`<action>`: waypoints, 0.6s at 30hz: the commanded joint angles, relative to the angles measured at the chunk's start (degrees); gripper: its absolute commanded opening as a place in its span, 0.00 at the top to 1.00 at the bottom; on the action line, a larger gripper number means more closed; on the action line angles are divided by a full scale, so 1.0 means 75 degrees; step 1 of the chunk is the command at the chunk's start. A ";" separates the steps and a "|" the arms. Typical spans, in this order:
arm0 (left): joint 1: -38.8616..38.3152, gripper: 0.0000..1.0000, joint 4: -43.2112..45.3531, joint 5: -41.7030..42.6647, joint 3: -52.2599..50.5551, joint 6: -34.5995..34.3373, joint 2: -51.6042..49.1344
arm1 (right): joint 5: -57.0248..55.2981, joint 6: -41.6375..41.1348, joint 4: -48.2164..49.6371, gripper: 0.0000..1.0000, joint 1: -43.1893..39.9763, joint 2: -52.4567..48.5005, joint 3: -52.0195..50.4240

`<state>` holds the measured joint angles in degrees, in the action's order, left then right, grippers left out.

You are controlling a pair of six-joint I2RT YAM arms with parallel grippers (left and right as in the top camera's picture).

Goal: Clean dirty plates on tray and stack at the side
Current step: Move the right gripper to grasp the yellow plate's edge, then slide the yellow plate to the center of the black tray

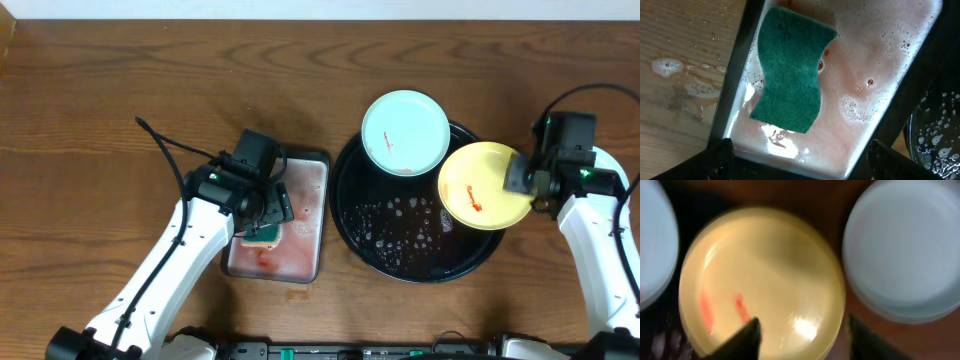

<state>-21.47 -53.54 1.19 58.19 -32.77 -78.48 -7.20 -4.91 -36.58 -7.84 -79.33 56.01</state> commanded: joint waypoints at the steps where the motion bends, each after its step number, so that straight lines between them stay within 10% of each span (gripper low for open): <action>1: 0.0032 0.14 -0.0017 -0.0029 -0.0009 0.0023 0.0076 | -0.0554 0.0583 0.0676 0.44 -0.0207 -0.0201 -0.0277; 12: 0.0032 0.14 -0.0017 -0.0029 -0.0009 0.0023 0.0076 | -0.0370 0.1288 0.1402 0.55 -0.0991 -0.1687 -0.0571; 16: 0.0032 0.14 -0.0017 -0.0029 -0.0009 0.0023 0.0076 | 0.0245 0.1285 0.1314 0.99 -0.1116 -0.1824 -0.0571; 18: 0.0032 0.14 -0.0017 -0.0029 -0.0009 0.0023 0.0076 | 0.0504 0.1285 0.1177 0.99 -0.1113 -0.1737 -0.0568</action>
<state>-21.47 -53.54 1.17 58.19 -32.77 -78.48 -7.07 4.29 -27.00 -15.94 -92.95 51.81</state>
